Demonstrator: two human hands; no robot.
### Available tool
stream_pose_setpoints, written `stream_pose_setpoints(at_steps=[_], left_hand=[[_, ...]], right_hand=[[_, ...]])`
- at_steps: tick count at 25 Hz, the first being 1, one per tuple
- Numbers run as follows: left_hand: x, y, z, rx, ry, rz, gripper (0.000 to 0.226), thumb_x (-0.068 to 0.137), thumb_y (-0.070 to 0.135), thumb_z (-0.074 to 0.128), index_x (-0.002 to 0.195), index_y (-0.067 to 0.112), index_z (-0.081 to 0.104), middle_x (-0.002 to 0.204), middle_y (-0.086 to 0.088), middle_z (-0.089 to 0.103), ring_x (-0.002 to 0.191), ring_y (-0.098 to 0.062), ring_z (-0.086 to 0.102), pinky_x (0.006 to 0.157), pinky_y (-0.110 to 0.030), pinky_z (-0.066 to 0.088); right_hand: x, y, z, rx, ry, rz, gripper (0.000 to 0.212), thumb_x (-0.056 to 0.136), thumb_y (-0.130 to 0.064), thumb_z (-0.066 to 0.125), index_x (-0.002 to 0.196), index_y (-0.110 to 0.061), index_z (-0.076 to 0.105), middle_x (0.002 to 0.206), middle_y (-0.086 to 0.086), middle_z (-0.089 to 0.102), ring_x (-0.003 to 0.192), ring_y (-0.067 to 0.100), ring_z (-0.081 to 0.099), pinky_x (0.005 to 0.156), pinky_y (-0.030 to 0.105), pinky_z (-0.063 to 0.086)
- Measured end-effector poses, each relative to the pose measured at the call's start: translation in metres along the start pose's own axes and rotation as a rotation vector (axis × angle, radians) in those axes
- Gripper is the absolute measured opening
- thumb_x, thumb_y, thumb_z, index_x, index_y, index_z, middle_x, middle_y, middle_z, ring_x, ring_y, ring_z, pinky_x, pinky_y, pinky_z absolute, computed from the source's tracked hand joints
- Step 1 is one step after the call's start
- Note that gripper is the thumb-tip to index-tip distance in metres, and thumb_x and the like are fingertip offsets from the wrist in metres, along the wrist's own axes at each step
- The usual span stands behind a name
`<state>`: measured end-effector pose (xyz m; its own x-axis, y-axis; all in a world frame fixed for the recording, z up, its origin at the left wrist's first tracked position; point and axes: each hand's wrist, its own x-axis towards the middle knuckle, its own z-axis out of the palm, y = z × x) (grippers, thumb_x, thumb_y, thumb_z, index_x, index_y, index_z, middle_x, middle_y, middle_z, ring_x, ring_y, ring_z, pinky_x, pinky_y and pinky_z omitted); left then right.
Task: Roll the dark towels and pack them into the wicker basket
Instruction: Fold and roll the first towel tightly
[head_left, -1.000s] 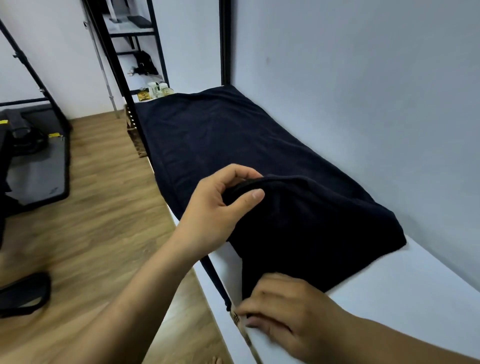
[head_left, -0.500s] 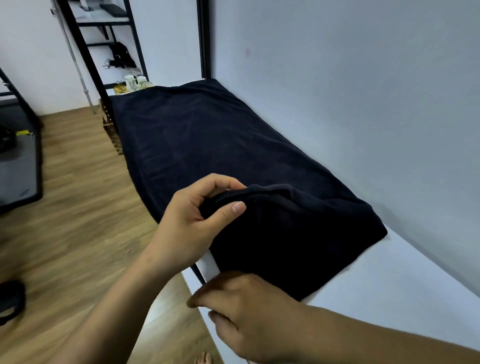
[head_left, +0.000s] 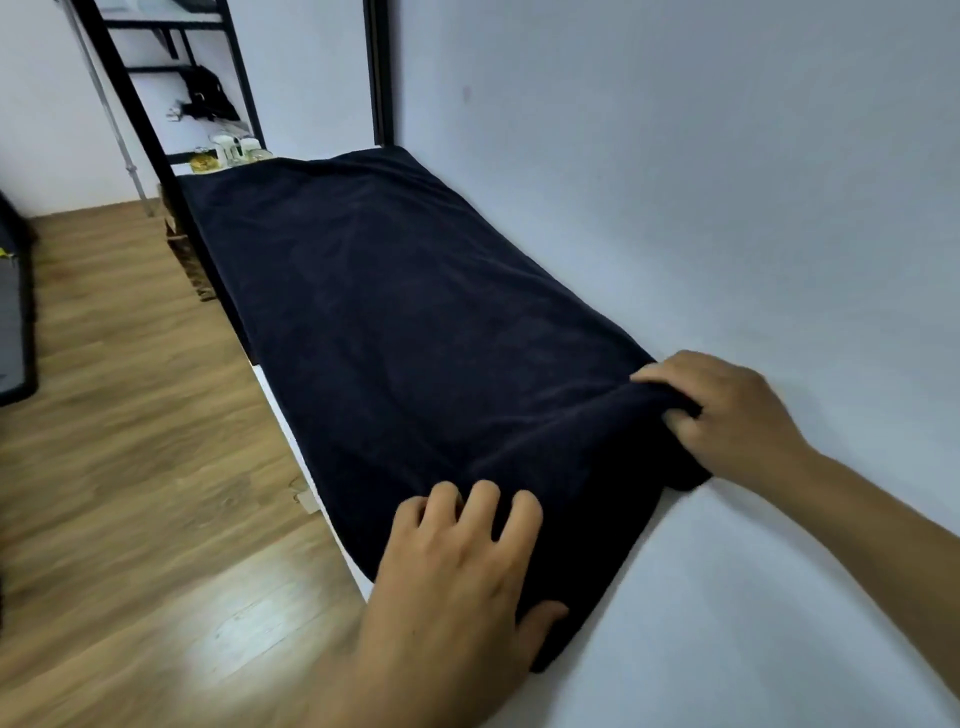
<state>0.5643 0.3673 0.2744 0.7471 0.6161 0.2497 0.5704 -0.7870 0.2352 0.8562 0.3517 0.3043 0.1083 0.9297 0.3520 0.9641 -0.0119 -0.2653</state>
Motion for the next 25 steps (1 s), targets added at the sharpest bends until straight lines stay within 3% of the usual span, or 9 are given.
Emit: stream_pose_setpoints(at_steps=[2, 4, 7, 9, 12, 15, 18, 21, 25], left_hand=[[-0.002, 0.008, 0.003, 0.032, -0.026, 0.040, 0.061, 0.060, 0.059, 0.075, 0.106, 0.024, 0.056, 0.083, 0.005, 0.055, 0.068, -0.019, 0.051, 0.062, -0.037, 0.051], [-0.002, 0.005, 0.001, 0.017, -0.048, 0.031, 0.059, 0.052, 0.041, 0.085, 0.100, 0.025, 0.054, 0.079, 0.008, 0.053, 0.064, -0.017, 0.050, 0.056, -0.032, 0.048], [-0.007, -0.008, -0.005, 0.041, -0.093, 0.040, 0.062, 0.040, 0.009, 0.081, 0.091, 0.026, 0.050, 0.070, 0.009, 0.049, 0.055, -0.015, 0.040, 0.044, -0.027, 0.037], [-0.008, -0.017, -0.015, 0.069, -0.147, 0.105, 0.064, 0.038, 0.005, 0.079, 0.091, 0.026, 0.051, 0.067, 0.010, 0.047, 0.050, -0.013, 0.037, 0.039, -0.024, 0.031], [-0.010, -0.030, -0.023, 0.047, -0.231, 0.104, 0.057, 0.044, 0.013, 0.080, 0.093, 0.029, 0.056, 0.066, 0.013, 0.050, 0.049, -0.011, 0.041, 0.035, -0.022, 0.034], [-0.006, -0.024, -0.032, -0.030, -0.247, 0.025, 0.037, 0.068, 0.022, 0.067, 0.102, 0.032, 0.055, 0.073, 0.014, 0.054, 0.058, -0.010, 0.049, 0.045, -0.028, 0.050], [-0.002, -0.020, -0.038, -0.137, -0.169, -0.067, 0.032, 0.095, 0.015, 0.040, 0.118, 0.037, 0.034, 0.094, 0.011, 0.055, 0.080, -0.011, 0.053, 0.068, -0.027, 0.048], [0.007, -0.040, -0.045, -0.376, -0.182, -0.174, 0.044, 0.092, 0.004, 0.044, 0.106, 0.044, 0.031, 0.088, 0.012, 0.053, 0.075, -0.011, 0.051, 0.061, -0.021, 0.036], [0.013, -0.075, -0.049, -0.781, -0.304, -0.234, 0.048, 0.090, -0.010, 0.052, 0.090, 0.037, 0.061, 0.094, 0.011, 0.058, 0.072, -0.010, 0.057, 0.058, -0.028, 0.049]], right_hand=[[0.005, 0.017, -0.011, -0.028, 0.062, 0.000, 0.045, 0.066, -0.002, 0.052, 0.105, -0.019, 0.067, 0.101, 0.000, 0.065, 0.092, 0.017, 0.058, 0.078, 0.017, 0.044], [-0.005, 0.037, -0.010, -0.184, -0.092, -0.068, 0.068, 0.057, 0.015, 0.061, 0.111, -0.027, 0.057, 0.108, 0.001, 0.061, 0.096, 0.024, 0.060, 0.072, 0.031, 0.052], [-0.019, 0.064, -0.011, -0.270, -0.172, -0.045, 0.074, 0.050, 0.017, 0.070, 0.108, -0.027, 0.055, 0.107, 0.001, 0.059, 0.098, 0.028, 0.056, 0.061, 0.043, 0.055], [-0.022, 0.067, -0.012, -0.251, -0.103, -0.070, 0.062, 0.049, 0.019, 0.074, 0.100, -0.014, 0.063, 0.102, 0.005, 0.060, 0.094, 0.026, 0.050, 0.056, 0.044, 0.054], [-0.030, 0.073, -0.005, -0.232, -0.244, -0.119, 0.076, 0.051, 0.016, 0.070, 0.104, -0.036, 0.054, 0.106, -0.005, 0.058, 0.097, 0.021, 0.051, 0.065, 0.044, 0.055], [-0.028, 0.058, -0.019, -0.080, -0.435, -0.041, 0.061, 0.064, -0.024, 0.073, 0.110, -0.060, 0.051, 0.121, -0.029, 0.049, 0.115, 0.006, 0.049, 0.091, 0.024, 0.046], [-0.045, 0.024, -0.010, -0.018, -0.456, -0.195, 0.066, 0.078, -0.075, 0.058, 0.136, -0.046, 0.050, 0.147, -0.029, 0.039, 0.138, -0.004, 0.033, 0.111, 0.020, 0.030], [-0.057, 0.026, 0.014, 0.014, -0.339, -0.267, 0.046, 0.094, -0.053, 0.054, 0.135, -0.034, 0.057, 0.144, -0.017, 0.050, 0.134, 0.008, 0.045, 0.111, 0.031, 0.034], [-0.024, 0.035, 0.019, -0.072, -0.254, -0.346, 0.040, 0.083, -0.003, 0.056, 0.117, -0.021, 0.067, 0.119, -0.008, 0.064, 0.108, 0.016, 0.057, 0.094, 0.024, 0.041]])
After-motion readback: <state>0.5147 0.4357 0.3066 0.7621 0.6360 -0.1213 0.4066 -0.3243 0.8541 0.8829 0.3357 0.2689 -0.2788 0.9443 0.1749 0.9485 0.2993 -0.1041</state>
